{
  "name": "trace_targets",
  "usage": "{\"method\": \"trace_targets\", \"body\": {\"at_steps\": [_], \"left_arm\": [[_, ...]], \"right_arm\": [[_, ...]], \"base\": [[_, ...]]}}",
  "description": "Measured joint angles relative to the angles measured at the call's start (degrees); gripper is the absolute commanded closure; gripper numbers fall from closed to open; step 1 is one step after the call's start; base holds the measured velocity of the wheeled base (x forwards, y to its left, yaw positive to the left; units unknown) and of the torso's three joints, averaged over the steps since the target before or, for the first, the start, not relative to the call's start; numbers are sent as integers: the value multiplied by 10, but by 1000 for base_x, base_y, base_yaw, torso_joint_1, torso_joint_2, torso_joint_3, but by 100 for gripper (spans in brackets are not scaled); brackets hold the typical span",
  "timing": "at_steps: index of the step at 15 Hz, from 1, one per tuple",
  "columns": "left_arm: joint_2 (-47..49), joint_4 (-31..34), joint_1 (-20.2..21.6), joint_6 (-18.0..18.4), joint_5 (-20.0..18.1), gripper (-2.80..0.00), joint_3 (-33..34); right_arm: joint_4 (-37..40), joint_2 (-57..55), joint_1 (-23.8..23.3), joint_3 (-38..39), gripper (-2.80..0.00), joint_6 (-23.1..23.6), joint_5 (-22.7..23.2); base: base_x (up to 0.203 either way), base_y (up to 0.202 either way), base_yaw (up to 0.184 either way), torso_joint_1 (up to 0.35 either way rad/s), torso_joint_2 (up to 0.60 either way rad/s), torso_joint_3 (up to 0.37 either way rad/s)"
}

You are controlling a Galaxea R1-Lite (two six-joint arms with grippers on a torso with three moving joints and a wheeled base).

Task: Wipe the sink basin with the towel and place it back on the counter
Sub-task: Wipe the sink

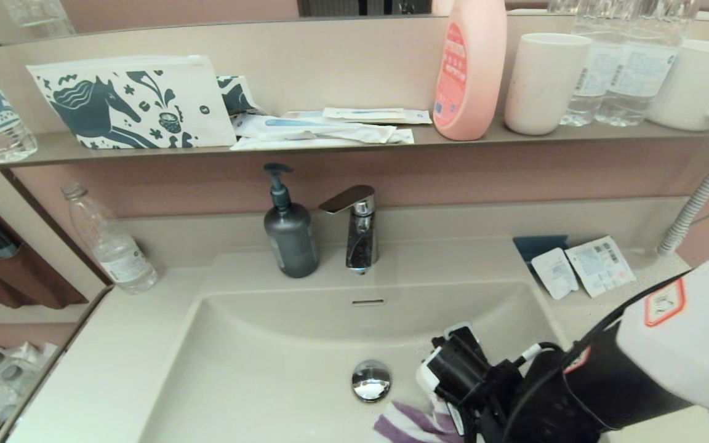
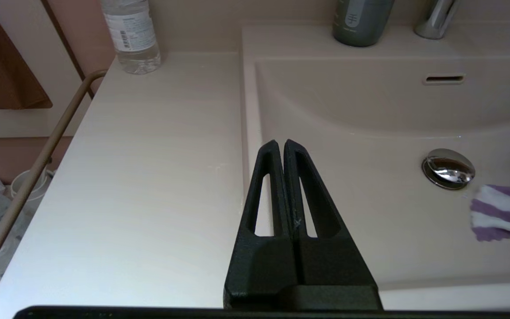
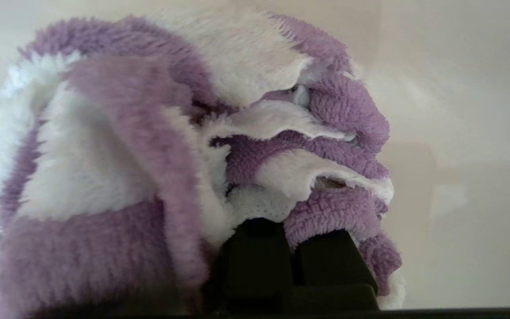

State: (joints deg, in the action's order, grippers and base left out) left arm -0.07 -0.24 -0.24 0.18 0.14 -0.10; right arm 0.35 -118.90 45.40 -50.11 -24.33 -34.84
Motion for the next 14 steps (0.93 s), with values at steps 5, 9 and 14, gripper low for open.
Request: {"method": "trace_targets", "body": {"at_steps": [5, 9, 14], "left_arm": [[0, 0, 0, 0, 0, 0, 0], [0, 0, 0, 0, 0, 0, 0], [0, 0, 0, 0, 0, 0, 0]], "right_arm": [[-2, 167, -44, 51, 0, 22, 1], [-11, 257, -117, 23, 0, 66, 33], [1, 304, -138, -34, 0, 75, 48]], "base": [[0, 0, 0, 0, 0, 0], [0, 0, 0, 0, 0, 0], [0, 0, 0, 0, 0, 0]]}}
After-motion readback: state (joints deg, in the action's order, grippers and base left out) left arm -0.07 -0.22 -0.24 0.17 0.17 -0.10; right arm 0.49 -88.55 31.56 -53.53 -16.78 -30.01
